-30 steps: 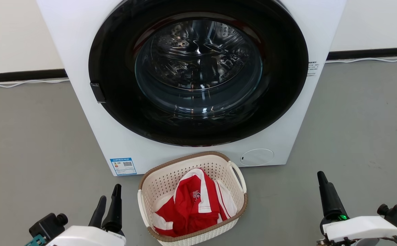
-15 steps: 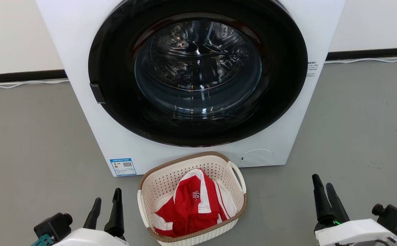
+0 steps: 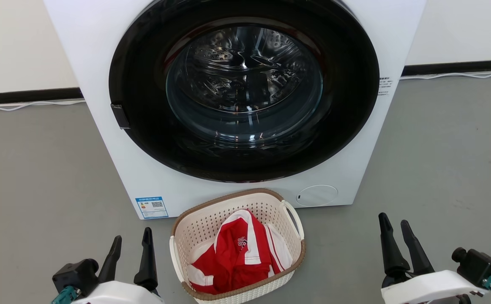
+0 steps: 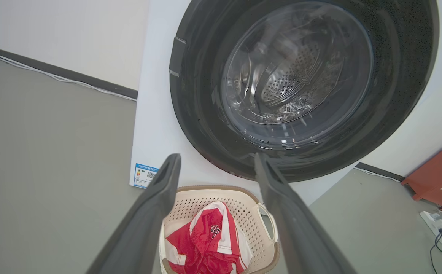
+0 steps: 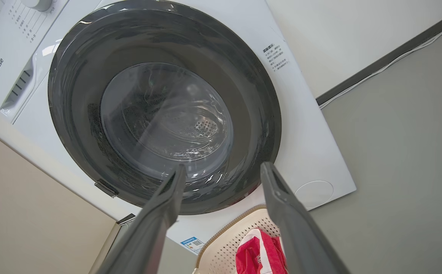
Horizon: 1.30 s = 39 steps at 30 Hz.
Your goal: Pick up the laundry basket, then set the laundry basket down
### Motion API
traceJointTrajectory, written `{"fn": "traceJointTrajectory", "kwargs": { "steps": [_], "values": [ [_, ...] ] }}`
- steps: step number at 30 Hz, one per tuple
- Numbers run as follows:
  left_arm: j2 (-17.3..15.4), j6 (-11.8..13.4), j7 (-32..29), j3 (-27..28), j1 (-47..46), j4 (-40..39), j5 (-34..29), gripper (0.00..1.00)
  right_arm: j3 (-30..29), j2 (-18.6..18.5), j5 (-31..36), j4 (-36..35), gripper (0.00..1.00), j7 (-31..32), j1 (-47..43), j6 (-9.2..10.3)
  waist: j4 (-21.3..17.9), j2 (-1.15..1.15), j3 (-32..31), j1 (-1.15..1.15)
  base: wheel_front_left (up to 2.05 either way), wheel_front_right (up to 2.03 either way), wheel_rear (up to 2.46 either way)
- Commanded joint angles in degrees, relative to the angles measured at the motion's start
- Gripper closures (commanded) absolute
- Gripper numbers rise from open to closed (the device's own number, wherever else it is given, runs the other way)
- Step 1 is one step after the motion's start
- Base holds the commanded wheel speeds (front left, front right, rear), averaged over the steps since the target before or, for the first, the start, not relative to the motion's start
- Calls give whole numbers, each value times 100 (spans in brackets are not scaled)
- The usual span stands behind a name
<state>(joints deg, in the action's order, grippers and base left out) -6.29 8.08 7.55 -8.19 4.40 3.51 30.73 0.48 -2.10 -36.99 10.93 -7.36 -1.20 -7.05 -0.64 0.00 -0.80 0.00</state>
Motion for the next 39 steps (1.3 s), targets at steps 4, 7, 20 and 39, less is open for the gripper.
{"fn": "traceJointTrajectory", "kwargs": {
  "steps": [4,7,20,39],
  "values": [
    [-109,128,127,25,-52,-264,-404,0,171,-62,375,-234,0,-147,91,-31,-3,0,-12,0,0,0,0],
    [-135,190,177,-28,-29,-305,-608,0,208,-63,570,-252,0,-197,78,-32,-5,0,-25,0,0,0,0],
    [-214,436,396,-242,108,-477,-1481,0,362,-69,1416,-343,0,-416,10,-37,-27,0,-83,0,0,0,0],
    [-247,695,716,-473,266,-729,-2749,0,542,-77,2654,-464,0,-735,-71,-43,-43,0,-95,0,0,0,0]
  ]
}}
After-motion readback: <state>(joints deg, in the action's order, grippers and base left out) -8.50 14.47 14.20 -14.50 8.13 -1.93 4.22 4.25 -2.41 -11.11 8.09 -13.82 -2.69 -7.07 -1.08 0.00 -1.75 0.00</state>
